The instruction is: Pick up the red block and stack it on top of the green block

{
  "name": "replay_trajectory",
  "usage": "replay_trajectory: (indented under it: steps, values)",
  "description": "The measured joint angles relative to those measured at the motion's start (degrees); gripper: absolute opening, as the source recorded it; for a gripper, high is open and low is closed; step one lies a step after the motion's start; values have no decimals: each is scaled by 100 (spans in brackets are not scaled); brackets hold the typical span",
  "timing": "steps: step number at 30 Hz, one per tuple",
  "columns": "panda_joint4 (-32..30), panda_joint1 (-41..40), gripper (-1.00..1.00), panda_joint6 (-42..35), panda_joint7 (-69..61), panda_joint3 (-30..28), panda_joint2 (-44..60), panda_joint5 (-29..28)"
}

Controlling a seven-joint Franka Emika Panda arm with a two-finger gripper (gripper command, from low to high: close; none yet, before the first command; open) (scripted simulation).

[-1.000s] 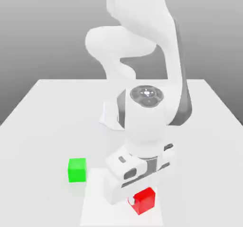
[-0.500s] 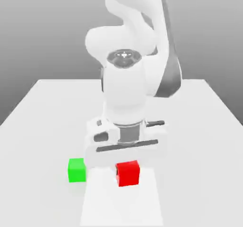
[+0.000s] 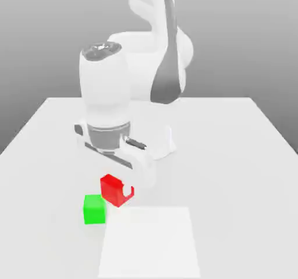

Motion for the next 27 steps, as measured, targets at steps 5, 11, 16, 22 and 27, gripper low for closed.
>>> replay_trajectory:
  steps: [5,11,16,22,27]
  values:
    - [-255,-542,-100,-40,1535,31,-290,-311]
    - [-458,-1103,-100,211,2890,119,-216,-605]
    - [-430,-1039,-100,1122,2760,113,727,-340]
    - [-425,-1037,100,1287,2679,155,900,-223]
    - [-439,-1136,100,844,2847,152,448,-467]
